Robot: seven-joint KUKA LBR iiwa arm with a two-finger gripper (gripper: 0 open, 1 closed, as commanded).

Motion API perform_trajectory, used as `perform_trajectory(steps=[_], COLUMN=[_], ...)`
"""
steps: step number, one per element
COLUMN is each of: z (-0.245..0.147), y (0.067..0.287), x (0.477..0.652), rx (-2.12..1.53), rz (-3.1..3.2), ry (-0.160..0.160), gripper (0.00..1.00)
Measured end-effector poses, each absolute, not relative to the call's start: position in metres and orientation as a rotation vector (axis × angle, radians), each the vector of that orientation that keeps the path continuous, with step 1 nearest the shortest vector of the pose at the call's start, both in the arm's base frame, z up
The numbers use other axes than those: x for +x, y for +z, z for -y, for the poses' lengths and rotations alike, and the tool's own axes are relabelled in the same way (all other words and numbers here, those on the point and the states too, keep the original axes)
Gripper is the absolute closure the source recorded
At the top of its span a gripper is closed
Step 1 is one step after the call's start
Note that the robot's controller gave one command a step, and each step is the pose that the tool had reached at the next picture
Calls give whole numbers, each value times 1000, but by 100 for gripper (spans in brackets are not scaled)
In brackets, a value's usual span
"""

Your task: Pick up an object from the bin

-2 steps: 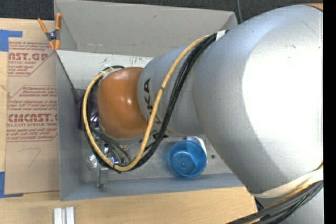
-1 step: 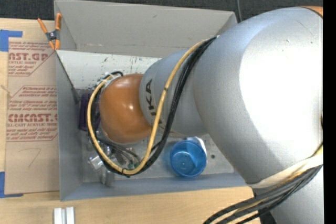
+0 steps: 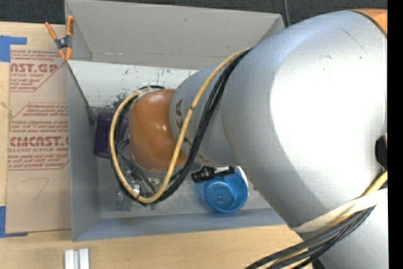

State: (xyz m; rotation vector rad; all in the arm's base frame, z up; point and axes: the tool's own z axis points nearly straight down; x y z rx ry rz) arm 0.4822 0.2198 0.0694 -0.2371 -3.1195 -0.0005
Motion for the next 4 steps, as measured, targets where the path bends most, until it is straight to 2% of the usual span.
perform_trajectory(steps=[4], z=[-220], y=[79], x=[481], rx=[-235], rz=[3115], ry=[1], gripper=[100])
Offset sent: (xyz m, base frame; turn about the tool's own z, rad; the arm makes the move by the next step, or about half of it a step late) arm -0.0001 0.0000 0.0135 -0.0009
